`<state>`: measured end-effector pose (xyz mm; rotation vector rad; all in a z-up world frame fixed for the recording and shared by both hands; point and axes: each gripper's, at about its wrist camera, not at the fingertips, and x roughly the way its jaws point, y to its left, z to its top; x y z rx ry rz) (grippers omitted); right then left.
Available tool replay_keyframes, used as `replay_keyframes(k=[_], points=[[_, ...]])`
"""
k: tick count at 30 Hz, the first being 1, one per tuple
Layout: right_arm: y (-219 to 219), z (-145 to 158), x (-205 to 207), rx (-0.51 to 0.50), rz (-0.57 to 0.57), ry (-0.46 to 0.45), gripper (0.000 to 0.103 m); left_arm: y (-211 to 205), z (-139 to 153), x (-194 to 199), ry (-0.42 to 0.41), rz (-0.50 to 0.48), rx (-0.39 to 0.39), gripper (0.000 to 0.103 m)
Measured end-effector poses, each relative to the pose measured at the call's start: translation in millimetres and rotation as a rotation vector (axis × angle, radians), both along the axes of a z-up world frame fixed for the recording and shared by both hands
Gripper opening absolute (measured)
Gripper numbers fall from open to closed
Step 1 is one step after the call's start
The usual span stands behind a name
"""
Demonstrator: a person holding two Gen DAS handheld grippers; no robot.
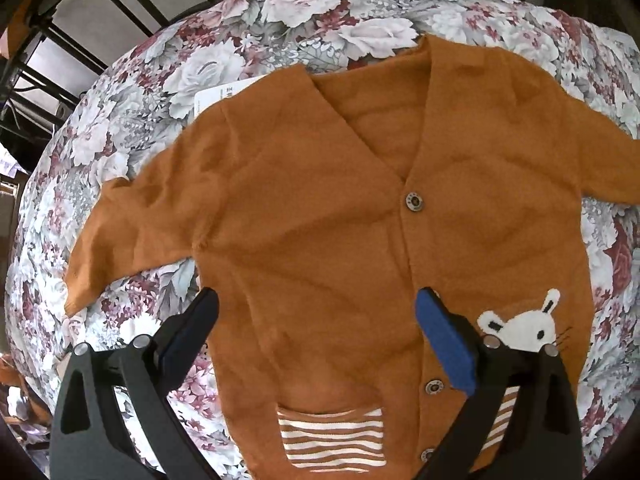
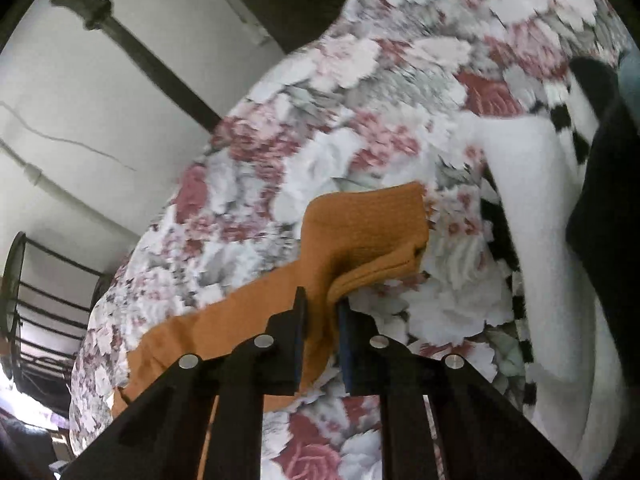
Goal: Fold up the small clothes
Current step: 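Lift the sleeve cuff with the right tool and fold it across the cardigan body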
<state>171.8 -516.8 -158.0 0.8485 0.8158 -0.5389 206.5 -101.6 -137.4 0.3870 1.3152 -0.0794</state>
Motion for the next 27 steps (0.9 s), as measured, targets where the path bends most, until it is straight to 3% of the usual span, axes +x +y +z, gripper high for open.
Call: replay_keyframes(k=[16,27], points=[[80.8,41.0,46.9,-0.008,0.17,-0.032,0.015,35.3,21.2,7.0,-0.012,0.072,-0.079,0.098],[154.4,61.8,75.5,-0.121,0.352,-0.013,0.016,76.7,31.6,12.2,0.007,0.155,-0.156,0.098]])
